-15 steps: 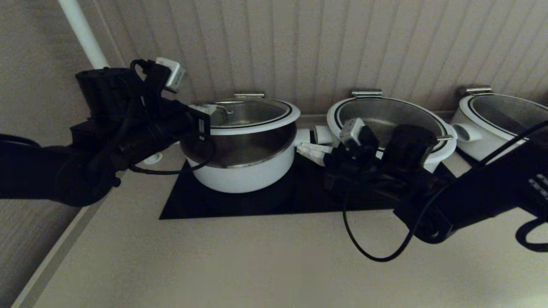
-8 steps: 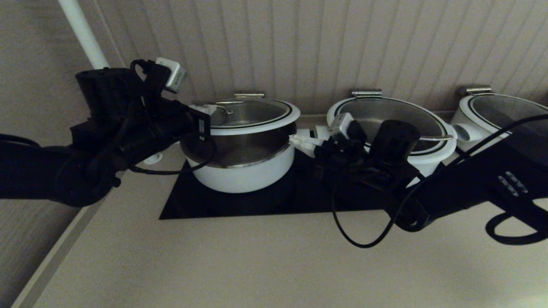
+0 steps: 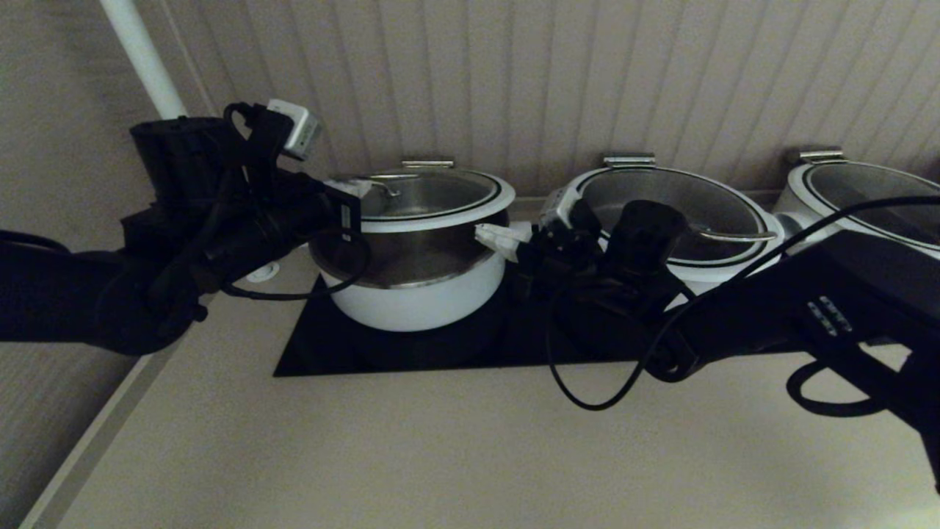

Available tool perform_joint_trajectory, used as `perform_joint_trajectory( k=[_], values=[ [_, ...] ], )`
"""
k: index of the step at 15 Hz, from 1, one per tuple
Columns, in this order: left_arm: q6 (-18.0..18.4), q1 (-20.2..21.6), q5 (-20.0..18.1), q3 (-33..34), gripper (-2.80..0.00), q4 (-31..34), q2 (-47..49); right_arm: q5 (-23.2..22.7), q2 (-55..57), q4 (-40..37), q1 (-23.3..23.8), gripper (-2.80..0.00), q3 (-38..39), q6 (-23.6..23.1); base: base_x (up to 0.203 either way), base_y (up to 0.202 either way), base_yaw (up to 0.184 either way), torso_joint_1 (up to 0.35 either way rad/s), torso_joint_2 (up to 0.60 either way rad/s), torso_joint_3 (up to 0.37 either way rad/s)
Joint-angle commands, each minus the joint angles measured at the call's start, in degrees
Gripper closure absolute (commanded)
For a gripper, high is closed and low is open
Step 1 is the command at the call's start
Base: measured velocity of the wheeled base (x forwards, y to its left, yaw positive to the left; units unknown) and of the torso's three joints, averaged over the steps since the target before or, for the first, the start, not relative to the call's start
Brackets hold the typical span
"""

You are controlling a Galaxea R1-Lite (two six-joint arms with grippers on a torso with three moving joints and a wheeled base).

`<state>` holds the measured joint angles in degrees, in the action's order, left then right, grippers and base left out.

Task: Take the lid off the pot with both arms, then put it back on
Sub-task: Hold the pot lid with the right arm

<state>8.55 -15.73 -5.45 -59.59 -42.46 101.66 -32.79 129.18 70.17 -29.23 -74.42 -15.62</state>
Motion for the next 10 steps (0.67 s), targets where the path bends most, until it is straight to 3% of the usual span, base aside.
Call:
perform_joint_trajectory(
  k=[1, 5, 10],
  values=[
    [0.07, -0.01, 0.0, 0.0, 0.0, -0.26, 0.21, -0.17, 1.56, 0.55, -0.05, 0.0, -0.55, 1.49, 0.0, 0.0, 0.0, 0.0, 0.0, 0.0],
    [0.07, -0.01, 0.0, 0.08, 0.0, -0.26, 0.3, 0.26, 3.06, 0.49, -0.39, 0.0, -0.87, 2.88, 0.0, 0.0, 0.0, 0.0, 0.0, 0.0],
    [0.07, -0.01, 0.09, 0.35, 0.0, -0.26, 0.21, 4.42, 5.11, -1.94, -0.39, 0.0, -6.21, 4.96, 0.0, 0.0, 0.0, 0.0, 0.0, 0.0]
  ],
)
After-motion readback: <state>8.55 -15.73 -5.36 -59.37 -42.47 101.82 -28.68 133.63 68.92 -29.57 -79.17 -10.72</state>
